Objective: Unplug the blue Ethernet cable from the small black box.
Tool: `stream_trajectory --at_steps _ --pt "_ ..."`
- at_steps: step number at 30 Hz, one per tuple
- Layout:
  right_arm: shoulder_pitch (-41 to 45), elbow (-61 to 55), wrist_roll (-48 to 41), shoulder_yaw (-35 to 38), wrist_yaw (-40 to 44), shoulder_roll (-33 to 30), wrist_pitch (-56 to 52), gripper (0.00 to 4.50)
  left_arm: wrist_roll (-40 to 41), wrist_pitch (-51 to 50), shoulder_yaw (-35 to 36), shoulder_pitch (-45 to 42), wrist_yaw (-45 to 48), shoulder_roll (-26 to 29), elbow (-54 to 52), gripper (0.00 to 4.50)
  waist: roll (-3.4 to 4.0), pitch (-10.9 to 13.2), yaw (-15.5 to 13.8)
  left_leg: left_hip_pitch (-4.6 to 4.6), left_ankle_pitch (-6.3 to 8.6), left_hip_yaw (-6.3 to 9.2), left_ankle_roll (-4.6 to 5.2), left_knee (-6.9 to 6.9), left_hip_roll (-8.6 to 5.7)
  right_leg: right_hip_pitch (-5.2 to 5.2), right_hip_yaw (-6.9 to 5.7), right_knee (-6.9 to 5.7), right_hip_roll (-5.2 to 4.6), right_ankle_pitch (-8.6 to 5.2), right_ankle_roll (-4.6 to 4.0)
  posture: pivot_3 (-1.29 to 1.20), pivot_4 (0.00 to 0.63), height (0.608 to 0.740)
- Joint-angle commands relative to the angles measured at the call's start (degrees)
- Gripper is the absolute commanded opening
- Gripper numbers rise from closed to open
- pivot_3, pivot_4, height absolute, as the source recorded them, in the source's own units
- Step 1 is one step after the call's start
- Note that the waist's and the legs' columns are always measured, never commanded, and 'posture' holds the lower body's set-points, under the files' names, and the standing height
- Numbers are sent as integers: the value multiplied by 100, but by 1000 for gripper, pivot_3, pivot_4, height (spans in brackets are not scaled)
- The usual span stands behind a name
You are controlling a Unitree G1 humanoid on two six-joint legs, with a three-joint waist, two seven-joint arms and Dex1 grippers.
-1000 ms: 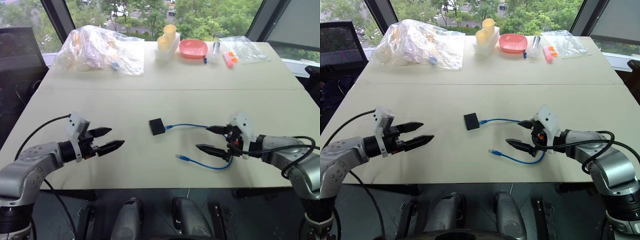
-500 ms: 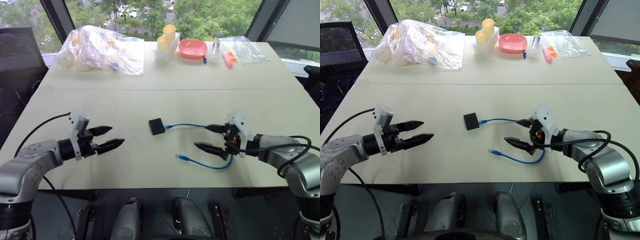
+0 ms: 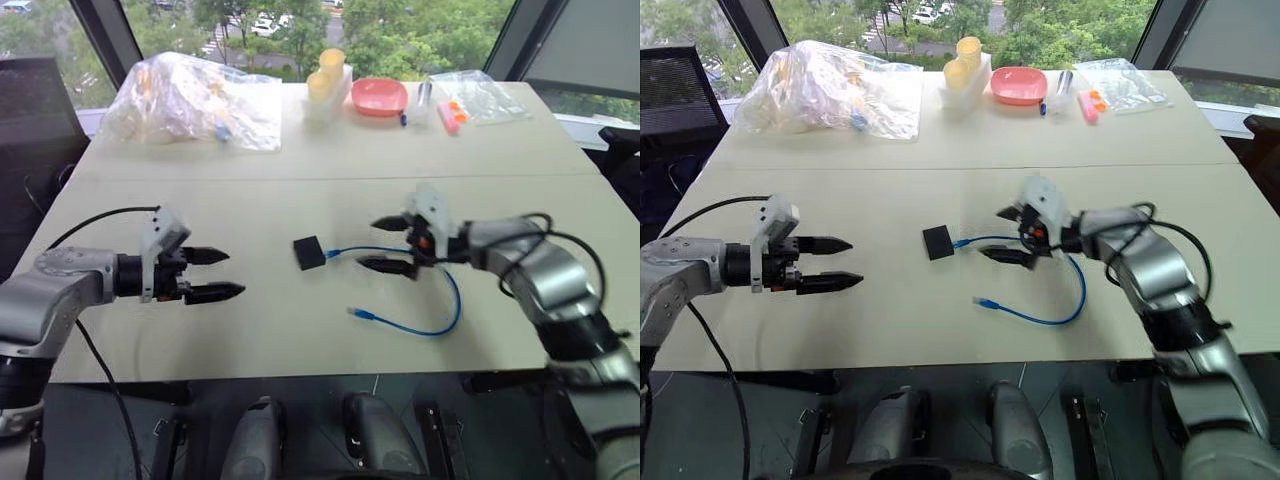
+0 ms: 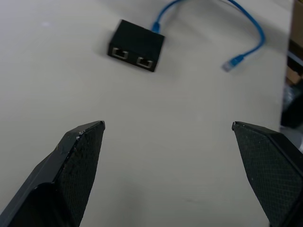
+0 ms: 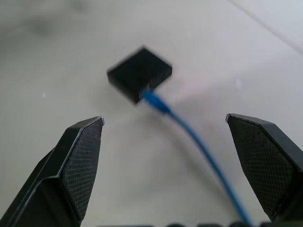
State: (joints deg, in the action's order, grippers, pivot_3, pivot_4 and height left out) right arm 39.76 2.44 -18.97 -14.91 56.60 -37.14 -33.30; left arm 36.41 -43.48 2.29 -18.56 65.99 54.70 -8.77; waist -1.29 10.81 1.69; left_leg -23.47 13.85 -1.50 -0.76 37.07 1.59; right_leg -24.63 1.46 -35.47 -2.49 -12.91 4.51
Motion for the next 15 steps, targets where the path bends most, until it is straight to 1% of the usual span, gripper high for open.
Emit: stream_trajectory --at_steps 1,4,8,11,13,15 --pt "661 1394 676 -510 410 426 872 4364 -71 121 -83 -138 286 75 20 4481 0 0 7 -3 0 -1 0 -2 -3 -4 -1 0 3 0 1 0 150 740" --pt "1229 2679 1120 -856 842 861 1549 4364 -85 142 56 -126 153 -15 13 4481 -1 0 -15 -20 1 0 2 -5 -7 -20 -3 -5 3 1 6 0 150 740" --pt "1695 3993 1685 -1191 1391 1172 2350 4364 68 -2 309 -7 -7 -84 -94 4481 -1 0 -43 -59 0 -4 2 11 -8 -59 -3 -28 -2 13 27 0 150 740" --pt "2083 5256 2249 -1434 1443 1470 3110 4364 299 -214 680 285 -109 -12 -387 4481 -2 -1 -19 -57 0 -5 1 23 -9 -68 -1 -55 -8 13 27 0 150 740" --pt "2218 5731 2359 -1399 1678 1589 3387 3799 265 -228 793 411 -271 -30 -514 4500 -3 -1 8 -36 -1 -4 0 22 -7 -53 -1 -60 -5 11 22 0 150 740" --pt "2297 6013 2466 -1344 1757 1657 3603 3074 254 -240 850 519 -362 -51 -626 4500 -3 -1 10 12 -1 -1 -1 15 -3 -6 -2 -59 -4 -1 4 0 150 740"
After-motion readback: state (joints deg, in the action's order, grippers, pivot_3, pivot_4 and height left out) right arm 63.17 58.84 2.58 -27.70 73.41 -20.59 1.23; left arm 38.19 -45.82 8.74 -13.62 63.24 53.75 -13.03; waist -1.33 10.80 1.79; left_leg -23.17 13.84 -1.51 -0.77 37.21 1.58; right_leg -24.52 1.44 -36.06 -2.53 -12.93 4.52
